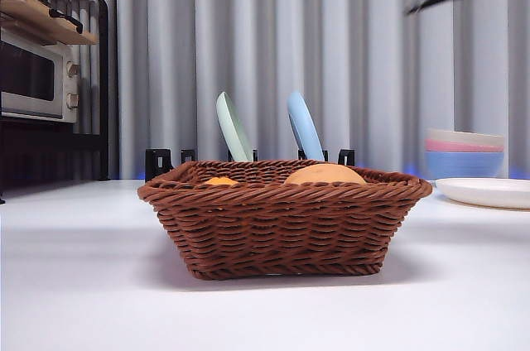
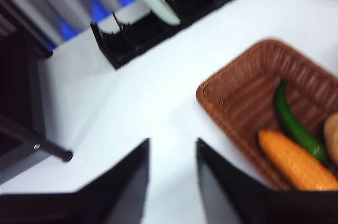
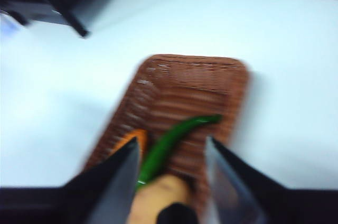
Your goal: Pick up the basket,pick up the corn from the table,pick up the potato from the table,pick up the cucumber from the table,put all items into the basket
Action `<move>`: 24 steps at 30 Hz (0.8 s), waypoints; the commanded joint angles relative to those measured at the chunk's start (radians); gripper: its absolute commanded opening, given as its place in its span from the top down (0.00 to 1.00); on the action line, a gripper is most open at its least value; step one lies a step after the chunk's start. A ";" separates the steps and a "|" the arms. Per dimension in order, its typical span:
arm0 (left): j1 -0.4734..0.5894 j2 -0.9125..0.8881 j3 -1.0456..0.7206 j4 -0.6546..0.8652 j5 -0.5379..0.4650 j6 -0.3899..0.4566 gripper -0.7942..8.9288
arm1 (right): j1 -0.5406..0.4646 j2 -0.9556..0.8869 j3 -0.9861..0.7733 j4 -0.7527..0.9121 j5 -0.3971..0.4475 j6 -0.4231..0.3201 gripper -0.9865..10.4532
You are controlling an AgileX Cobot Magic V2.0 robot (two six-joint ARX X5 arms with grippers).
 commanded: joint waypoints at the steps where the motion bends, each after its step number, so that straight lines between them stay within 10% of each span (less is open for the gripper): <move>1: 0.002 -0.090 -0.145 0.129 -0.005 0.009 0.93 | 0.039 -0.072 -0.008 -0.055 0.232 -0.100 0.92; 14: 0.002 -0.576 -0.829 0.531 0.011 -0.026 0.93 | 0.261 -0.535 -0.446 0.174 0.587 0.044 0.92; 22: 0.002 -0.629 -0.873 0.510 0.034 -0.095 0.92 | 0.276 -0.602 -0.551 0.084 0.702 0.451 0.91; 24: 0.002 -0.625 -0.873 0.507 0.037 -0.095 0.92 | 0.276 -0.600 -0.551 0.084 0.692 0.457 0.91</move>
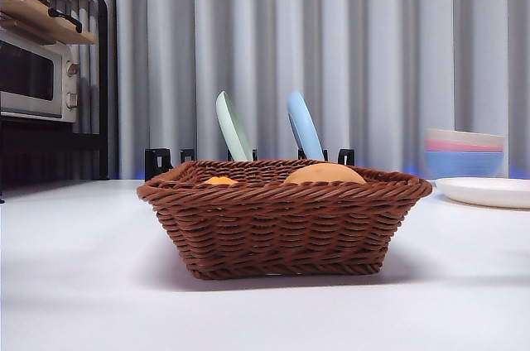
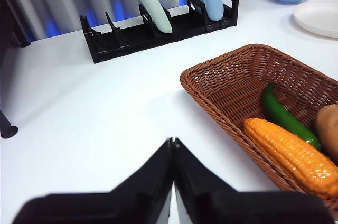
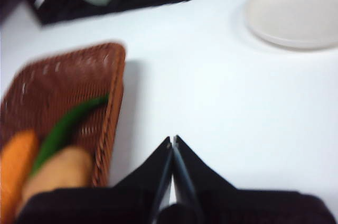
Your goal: Pick up the basket,pick up the corn from the table,pick up the potato from the table,pick up the cucumber from the table,put all items into the basket
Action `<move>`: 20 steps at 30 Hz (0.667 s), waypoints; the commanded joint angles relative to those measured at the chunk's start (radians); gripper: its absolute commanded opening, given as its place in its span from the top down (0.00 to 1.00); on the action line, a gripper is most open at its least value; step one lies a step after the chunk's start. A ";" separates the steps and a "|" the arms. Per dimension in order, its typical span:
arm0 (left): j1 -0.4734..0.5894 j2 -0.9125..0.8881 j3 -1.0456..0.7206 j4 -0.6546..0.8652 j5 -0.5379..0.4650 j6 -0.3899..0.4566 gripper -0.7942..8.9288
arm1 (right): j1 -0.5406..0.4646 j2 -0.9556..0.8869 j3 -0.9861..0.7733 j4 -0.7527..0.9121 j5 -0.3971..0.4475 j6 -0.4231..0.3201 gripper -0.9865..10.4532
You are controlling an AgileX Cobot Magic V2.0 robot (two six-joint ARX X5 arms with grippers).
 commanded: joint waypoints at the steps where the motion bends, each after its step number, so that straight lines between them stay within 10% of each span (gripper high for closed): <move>1: 0.002 0.002 -0.002 -0.004 0.002 -0.016 0.92 | 0.000 -0.001 -0.001 0.010 0.005 0.134 0.91; 15: 0.058 -0.048 -0.004 0.000 -0.047 0.105 0.92 | 0.001 0.001 -0.001 0.009 0.005 0.134 0.91; 20: 0.250 -0.130 -0.045 0.058 0.145 0.150 0.92 | 0.001 0.001 -0.001 0.008 0.005 0.134 0.91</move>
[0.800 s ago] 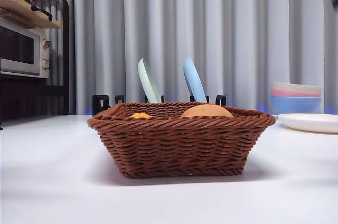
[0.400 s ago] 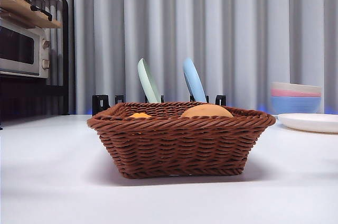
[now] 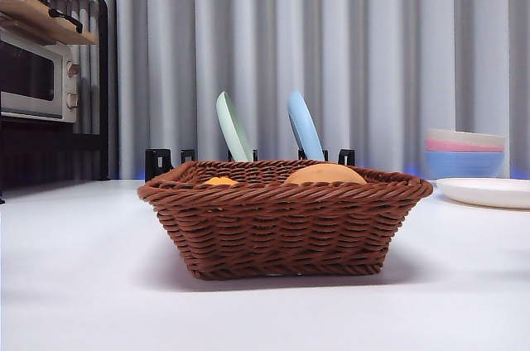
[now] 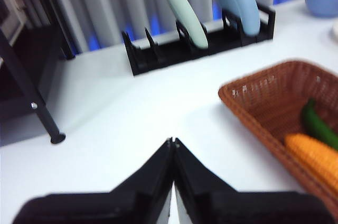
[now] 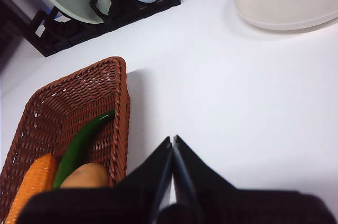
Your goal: Pick up the basket,pick up the corn from the table,pick up the potato from the table,pick up the cucumber from the table,put all items into the basket
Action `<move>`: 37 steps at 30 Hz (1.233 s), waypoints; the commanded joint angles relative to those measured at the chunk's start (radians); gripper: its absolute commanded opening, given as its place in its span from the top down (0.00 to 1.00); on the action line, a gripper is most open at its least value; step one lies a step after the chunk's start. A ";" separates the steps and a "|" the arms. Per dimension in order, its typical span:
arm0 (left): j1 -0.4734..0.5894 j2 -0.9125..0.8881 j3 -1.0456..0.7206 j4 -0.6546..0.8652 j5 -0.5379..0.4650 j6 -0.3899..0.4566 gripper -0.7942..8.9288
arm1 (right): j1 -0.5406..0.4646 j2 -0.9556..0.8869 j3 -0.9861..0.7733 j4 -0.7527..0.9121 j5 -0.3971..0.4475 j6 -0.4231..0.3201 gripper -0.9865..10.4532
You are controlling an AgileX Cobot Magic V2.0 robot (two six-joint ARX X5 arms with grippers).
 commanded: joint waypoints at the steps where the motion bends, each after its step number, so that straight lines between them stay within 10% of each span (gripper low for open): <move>1: 0.121 -0.053 -0.063 0.077 0.116 0.066 0.92 | 0.001 0.000 -0.001 0.006 0.003 0.011 0.91; 10: 0.407 -0.189 -0.334 0.306 0.352 0.093 0.92 | 0.001 0.000 -0.001 0.006 0.003 0.011 0.91; 37: 0.607 -0.312 -0.534 0.278 0.395 0.084 0.92 | 0.001 0.000 -0.001 0.005 0.003 0.011 0.91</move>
